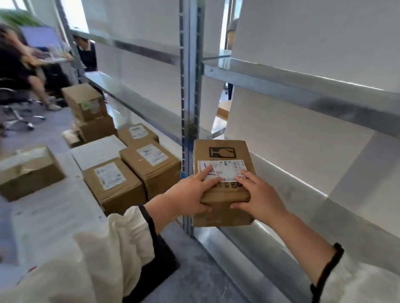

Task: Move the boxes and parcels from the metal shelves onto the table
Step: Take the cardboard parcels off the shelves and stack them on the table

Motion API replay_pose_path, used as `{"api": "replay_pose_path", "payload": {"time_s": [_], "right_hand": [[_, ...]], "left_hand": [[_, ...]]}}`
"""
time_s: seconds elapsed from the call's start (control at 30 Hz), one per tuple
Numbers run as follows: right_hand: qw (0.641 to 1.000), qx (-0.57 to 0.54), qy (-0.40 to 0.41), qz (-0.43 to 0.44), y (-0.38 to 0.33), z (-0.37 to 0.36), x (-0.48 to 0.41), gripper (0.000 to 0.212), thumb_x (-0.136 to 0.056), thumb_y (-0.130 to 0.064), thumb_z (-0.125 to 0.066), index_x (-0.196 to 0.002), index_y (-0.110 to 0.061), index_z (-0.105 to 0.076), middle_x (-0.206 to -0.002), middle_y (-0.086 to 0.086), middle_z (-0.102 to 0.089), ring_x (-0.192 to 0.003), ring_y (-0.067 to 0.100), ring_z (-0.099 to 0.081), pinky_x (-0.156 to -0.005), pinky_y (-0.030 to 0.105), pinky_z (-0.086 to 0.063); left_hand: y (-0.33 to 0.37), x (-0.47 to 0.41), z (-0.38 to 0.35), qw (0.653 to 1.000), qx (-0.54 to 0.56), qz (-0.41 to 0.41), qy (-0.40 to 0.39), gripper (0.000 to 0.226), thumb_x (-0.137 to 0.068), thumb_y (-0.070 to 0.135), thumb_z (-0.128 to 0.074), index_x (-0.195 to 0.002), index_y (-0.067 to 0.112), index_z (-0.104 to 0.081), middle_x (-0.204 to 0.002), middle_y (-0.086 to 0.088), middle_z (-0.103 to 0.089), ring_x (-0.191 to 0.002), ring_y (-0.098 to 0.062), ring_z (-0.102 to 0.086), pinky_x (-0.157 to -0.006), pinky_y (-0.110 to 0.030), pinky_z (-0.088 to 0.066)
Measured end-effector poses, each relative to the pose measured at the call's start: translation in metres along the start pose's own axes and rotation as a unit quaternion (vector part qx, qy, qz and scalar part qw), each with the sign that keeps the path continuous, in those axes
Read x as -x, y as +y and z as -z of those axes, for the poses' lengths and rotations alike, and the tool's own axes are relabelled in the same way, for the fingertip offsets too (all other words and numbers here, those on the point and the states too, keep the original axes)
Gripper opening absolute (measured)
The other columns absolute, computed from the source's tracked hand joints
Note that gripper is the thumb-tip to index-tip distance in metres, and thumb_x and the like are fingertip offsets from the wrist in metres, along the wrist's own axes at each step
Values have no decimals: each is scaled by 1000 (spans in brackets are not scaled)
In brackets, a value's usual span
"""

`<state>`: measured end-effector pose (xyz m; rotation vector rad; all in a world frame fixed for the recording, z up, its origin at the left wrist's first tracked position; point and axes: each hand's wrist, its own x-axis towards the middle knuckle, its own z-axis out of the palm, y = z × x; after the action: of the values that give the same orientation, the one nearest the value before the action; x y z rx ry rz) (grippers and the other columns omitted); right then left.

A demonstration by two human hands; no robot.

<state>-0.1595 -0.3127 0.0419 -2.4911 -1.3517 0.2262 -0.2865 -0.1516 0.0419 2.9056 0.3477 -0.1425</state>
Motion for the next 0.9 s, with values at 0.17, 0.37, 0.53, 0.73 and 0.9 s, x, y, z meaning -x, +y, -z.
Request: {"api": "replay_pose_path", "payload": {"time_s": [0.17,0.37,0.53,0.73,0.9], "right_hand": [[994,1,-23,104,-86,-27,-54,85,-77,-44,-72,-147,-24,-29,-156,-6,-20,-138,21,-30,-113,40,-29],[973,13,-35,227,-168,-45,-126,83,-77,-46,-71,-146,-24,-30,-156,-4,-22,-139,21,-29,-113,41,-26],[944,11,-51,325,-220,-52,-197,83,-76,-46,-72,-145,-22,-34,-154,-2,-26,-137,22,-32,-113,40,-27],[916,8,-63,396,-272,-67,-276,81,-76,-47,-72,-144,-23,-35,-154,-2,-28,-136,21,-34,-110,38,-30],[906,-6,-81,416,-310,-84,-339,81,-76,-46,-73,-144,-21,-35,-153,0,-29,-137,21,-33,-111,38,-31]], "left_hand": [[-79,59,9,994,10,107,32,86,-85,39,-66,-150,39,-10,-160,4,12,-140,-29,-29,-111,-38,-31],[-154,103,32,973,22,218,68,84,-86,38,-65,-150,38,-11,-160,5,11,-138,-30,-31,-110,-39,-32],[-208,112,50,950,30,295,100,85,-84,37,-68,-150,37,-14,-160,3,7,-140,-29,-29,-111,-37,-31],[-273,108,69,925,30,358,125,87,-81,38,-71,-150,35,-18,-161,0,1,-141,-29,-26,-113,-37,-27],[-337,98,83,917,35,378,125,87,-80,36,-72,-150,32,-20,-161,-1,-1,-141,-29,-26,-112,-36,-26]]}}
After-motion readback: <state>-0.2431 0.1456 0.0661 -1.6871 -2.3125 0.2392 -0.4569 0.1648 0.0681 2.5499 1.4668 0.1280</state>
